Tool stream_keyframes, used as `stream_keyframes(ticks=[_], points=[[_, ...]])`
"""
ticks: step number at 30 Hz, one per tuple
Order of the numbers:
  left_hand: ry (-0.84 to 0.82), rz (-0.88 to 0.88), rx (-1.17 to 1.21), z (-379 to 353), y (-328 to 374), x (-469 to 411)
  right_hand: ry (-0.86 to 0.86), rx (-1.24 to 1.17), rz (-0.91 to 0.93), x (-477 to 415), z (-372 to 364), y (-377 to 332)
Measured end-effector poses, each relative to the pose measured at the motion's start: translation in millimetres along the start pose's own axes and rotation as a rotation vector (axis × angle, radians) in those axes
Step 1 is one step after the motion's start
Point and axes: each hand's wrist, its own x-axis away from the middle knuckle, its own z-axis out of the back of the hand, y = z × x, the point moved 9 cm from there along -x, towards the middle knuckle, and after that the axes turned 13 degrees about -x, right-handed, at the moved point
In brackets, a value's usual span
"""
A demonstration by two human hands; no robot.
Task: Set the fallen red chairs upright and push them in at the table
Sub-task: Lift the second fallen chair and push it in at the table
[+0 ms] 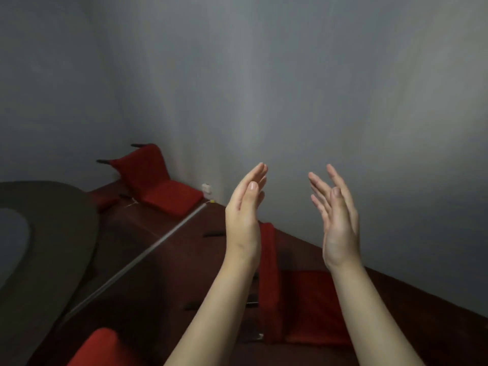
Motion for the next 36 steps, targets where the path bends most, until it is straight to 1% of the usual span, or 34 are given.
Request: stream_keyframes(ticks=[4, 8, 11, 14, 18, 23, 26, 31, 36], points=[[-0.104, 0.039, 0.091, -105.3, -17.2, 27.0, 0.102, 0.073, 0.030, -4.1, 108.8, -50.2], [-0.187, 0.067, 0.146, -186.2, -33.6, 57.3, 0.204, 0.126, 0.058, 1.0, 206.5, -94.1], [-0.233, 0.110, 0.156, -223.5, -46.4, 72.6, 0.249, 0.158, 0.045, 7.5, 254.3, -107.4], [-0.267, 0.144, 0.155, -252.9, -61.8, 80.9, 0.300, 0.181, 0.016, 12.1, 295.5, -106.2], [-0.300, 0.178, 0.149, -277.2, -88.8, 79.5, 0.338, 0.198, -0.050, 5.5, 329.5, -87.3], [-0.289, 0.258, 0.145, -304.8, -148.3, 56.2, 0.353, 0.220, -0.134, -27.1, 366.0, -42.5], [-0.278, 0.307, 0.120, -324.1, -199.8, 27.5, 0.366, 0.249, -0.196, -62.2, 392.0, -1.7], [-0.259, 0.464, 0.077, -351.7, -279.6, -21.6, 0.376, 0.260, -0.283, -128.7, 416.1, 59.3], [-0.239, 0.495, 0.046, -362.2, -321.2, -69.2, 0.370, 0.255, -0.331, -185.6, 427.6, 99.4]])
